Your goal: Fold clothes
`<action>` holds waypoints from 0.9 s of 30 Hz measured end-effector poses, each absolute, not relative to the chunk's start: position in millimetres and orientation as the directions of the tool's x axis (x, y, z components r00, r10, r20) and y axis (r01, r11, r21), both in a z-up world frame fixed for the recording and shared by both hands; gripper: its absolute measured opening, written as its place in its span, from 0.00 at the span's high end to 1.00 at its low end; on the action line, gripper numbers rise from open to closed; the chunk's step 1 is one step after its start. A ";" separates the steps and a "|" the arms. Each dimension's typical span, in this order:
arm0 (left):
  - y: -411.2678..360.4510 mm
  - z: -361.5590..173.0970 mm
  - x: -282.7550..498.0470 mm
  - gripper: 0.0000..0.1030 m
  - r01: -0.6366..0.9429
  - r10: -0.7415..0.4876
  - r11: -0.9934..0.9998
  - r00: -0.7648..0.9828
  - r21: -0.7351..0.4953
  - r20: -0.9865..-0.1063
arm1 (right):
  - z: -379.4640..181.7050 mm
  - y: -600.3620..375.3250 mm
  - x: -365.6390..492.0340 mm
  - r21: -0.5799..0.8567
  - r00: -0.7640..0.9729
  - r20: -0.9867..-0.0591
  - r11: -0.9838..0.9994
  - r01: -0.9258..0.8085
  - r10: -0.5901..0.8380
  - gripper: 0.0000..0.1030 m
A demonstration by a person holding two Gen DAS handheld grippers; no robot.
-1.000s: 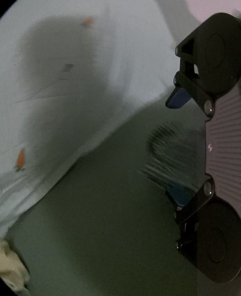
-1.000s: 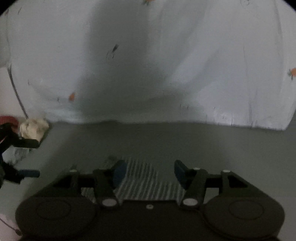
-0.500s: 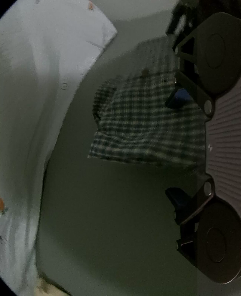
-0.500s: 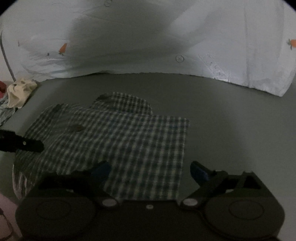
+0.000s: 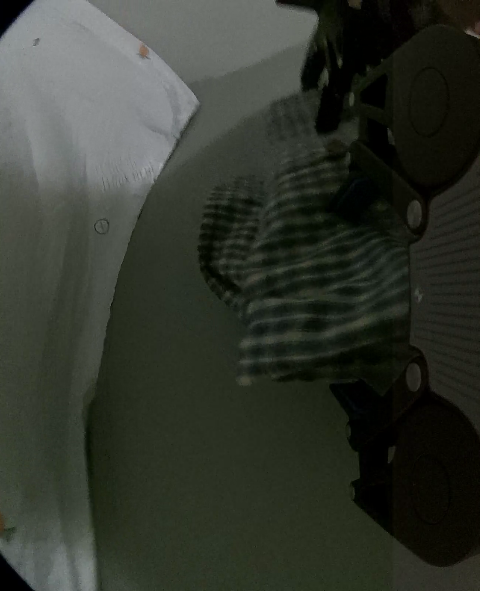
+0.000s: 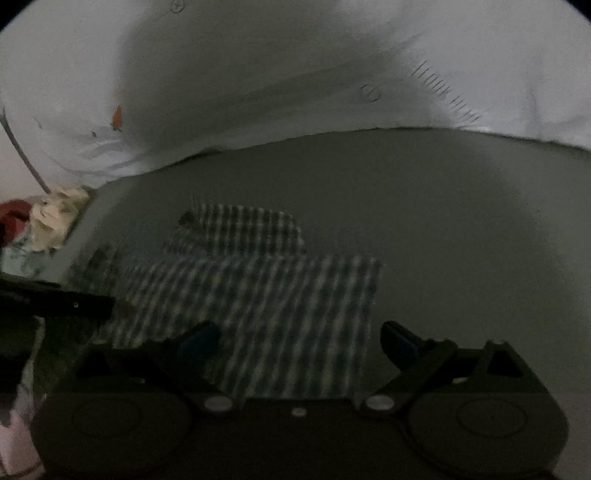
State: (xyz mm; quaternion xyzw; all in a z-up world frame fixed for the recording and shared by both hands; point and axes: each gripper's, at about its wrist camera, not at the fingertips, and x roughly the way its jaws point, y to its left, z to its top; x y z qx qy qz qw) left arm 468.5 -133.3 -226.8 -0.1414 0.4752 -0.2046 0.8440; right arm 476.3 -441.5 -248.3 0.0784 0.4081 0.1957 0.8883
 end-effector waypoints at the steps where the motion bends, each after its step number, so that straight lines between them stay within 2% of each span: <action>1: -132.6 -229.8 472.7 0.07 0.217 -0.500 0.865 0.455 -0.452 -0.737 | -250.9 -441.4 481.7 0.319 0.578 -0.693 0.902 -0.290 0.431 0.12; 5: -134.6 -233.6 476.1 0.06 0.238 -0.538 0.841 0.464 -0.487 -0.703 | -256.9 -435.8 497.6 0.365 0.544 -0.686 0.875 -0.317 0.483 0.15; 6: -136.7 -234.3 476.0 0.06 0.240 -0.538 0.841 0.471 -0.485 -0.700 | -256.9 -432.6 499.7 0.368 0.540 -0.683 0.870 -0.327 0.492 0.19; 7: -140.3 -234.7 476.0 0.06 0.247 -0.535 0.843 0.474 -0.477 -0.700 | -256.8 -429.5 501.8 0.370 0.535 -0.681 0.866 -0.338 0.500 0.31; 8: -144.6 -234.6 476.2 0.10 0.254 -0.535 0.844 0.472 -0.473 -0.701 | -256.7 -426.4 504.0 0.372 0.531 -0.678 0.860 -0.348 0.508 0.40; 9: -148.8 -234.5 476.3 0.16 0.260 -0.538 0.842 0.470 -0.472 -0.700 | -256.4 -422.7 505.1 0.367 0.529 -0.679 0.859 -0.356 0.509 0.41; 10: -153.3 -234.8 476.6 0.28 0.256 -0.543 0.839 0.464 -0.481 -0.700 | -255.5 -418.0 504.2 0.345 0.535 -0.685 0.867 -0.359 0.494 0.45; 11: -158.3 -234.8 475.5 0.36 0.246 -0.542 0.839 0.464 -0.486 -0.701 | -254.2 -413.3 502.4 0.320 0.543 -0.690 0.874 -0.365 0.479 0.49; 12: -163.3 -234.5 473.7 0.43 0.236 -0.536 0.842 0.468 -0.485 -0.703 | -252.0 -409.9 498.8 0.293 0.554 -0.690 0.880 -0.373 0.465 0.65; 13: -170.2 -233.1 470.2 0.54 0.240 -0.525 0.850 0.473 -0.470 -0.708 | -249.6 -409.0 495.3 0.283 0.565 -0.688 0.885 -0.369 0.456 0.77; 15: -186.1 -223.7 458.3 0.67 0.272 -0.487 0.873 0.503 -0.405 -0.713 | -242.8 -409.1 485.5 0.266 0.597 -0.678 0.900 -0.345 0.429 0.84; 17: -198.3 -211.3 448.1 0.76 0.291 -0.482 0.876 0.528 -0.384 -0.699 | -231.8 -410.9 468.8 0.231 0.645 -0.654 0.917 -0.326 0.394 0.86; 21: -229.2 -174.0 430.0 0.78 0.373 -0.534 0.845 0.562 -0.382 -0.632 | -200.2 -415.2 419.6 0.054 0.774 -0.579 0.959 -0.279 0.258 0.87; 27: -312.1 -125.7 418.2 0.79 0.537 -0.675 0.736 0.533 -0.412 -0.510 | -142.4 -492.7 369.0 0.022 0.896 -0.438 0.997 -0.075 0.077 0.88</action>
